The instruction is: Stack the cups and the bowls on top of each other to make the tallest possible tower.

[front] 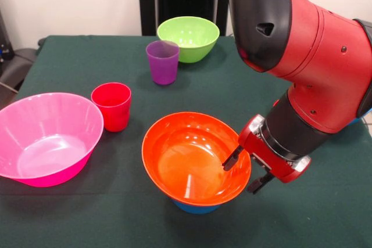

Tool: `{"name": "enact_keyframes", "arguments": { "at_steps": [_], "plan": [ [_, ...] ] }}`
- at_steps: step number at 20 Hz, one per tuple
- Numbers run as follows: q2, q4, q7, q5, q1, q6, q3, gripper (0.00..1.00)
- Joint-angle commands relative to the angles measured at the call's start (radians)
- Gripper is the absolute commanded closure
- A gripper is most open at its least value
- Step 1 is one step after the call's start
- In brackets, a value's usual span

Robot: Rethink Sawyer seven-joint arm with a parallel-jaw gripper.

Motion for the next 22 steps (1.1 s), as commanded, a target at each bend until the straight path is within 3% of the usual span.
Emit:
{"name": "enact_keyframes", "arguments": {
  "at_steps": [1,15,22],
  "plan": [
    [0.008,0.009,-0.094,-0.055,-0.003,0.015,0.074,0.0],
    [-0.02,0.078,-0.085,-0.054,0.0,-0.042,0.101,0.0],
    [-0.015,0.064,-0.063,-0.051,0.005,-0.027,0.092,0.0]
  ]
}}
